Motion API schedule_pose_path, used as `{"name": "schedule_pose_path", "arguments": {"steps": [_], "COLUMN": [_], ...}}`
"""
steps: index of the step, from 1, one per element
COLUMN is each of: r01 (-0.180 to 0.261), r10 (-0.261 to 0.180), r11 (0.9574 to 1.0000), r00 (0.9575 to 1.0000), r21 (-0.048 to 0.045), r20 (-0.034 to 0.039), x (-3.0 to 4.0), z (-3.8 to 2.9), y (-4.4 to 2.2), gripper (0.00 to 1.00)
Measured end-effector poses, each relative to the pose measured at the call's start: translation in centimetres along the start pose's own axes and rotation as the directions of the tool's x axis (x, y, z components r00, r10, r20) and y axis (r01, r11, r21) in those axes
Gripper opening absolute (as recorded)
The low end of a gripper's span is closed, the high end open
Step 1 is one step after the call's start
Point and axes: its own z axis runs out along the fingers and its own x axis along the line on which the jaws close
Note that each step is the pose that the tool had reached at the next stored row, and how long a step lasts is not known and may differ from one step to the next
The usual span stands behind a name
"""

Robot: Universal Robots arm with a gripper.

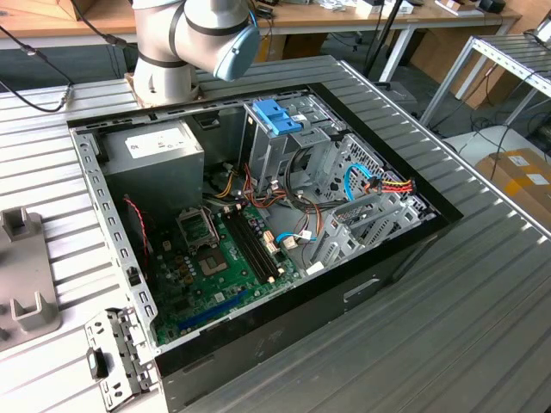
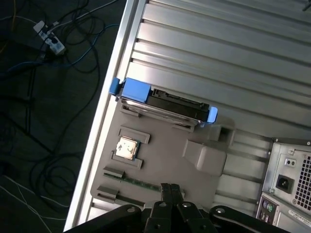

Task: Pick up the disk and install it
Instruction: 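Pick up the disk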

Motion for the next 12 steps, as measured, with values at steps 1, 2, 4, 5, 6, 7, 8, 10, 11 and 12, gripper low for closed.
{"name": "schedule_pose_path", "arguments": {"steps": [1, 2, 4, 5, 6, 7, 8, 10, 11, 12], "r01": [0.002, 0.004, 0.01, 0.015, 0.019, 0.023, 0.026, 0.035, 0.039, 0.046], "r10": [-0.002, -0.004, -0.01, -0.015, -0.019, -0.023, -0.026, -0.035, -0.039, -0.046], "r11": [1.0, 1.0, 0.9999, 0.9999, 0.9998, 0.9997, 0.9997, 0.9994, 0.9992, 0.999], "r00": [1.0, 1.0, 0.9999, 0.9999, 0.9998, 0.9997, 0.9997, 0.9994, 0.9992, 0.999], "r21": [-0.0001, -0.0002, -0.0003, -0.0005, -0.0006, -0.0006, -0.0008, -0.001, -0.001, -0.0012], "r20": [-0.0001, -0.0002, -0.0004, -0.0007, -0.0009, -0.0009, -0.0012, -0.0017, -0.0016, -0.0019], "x": [0.0, 0.0, 0.0, 0.0, 0.0, 0.0, 0.0, 0.0, 0.0, 0.0], "z": [0.0, 0.0, 0.01, 0.01, 0.01, 0.02, 0.01, 0.01, 0.02, 0.02], "y": [0.0, 0.0, 0.0, 0.0, 0.0, 0.0, 0.0, 0.0, 0.0, 0.0], "gripper": [0.11, 0.11, 0.11, 0.11, 0.11, 0.11, 0.11, 0.11, 0.11, 0.11]}}
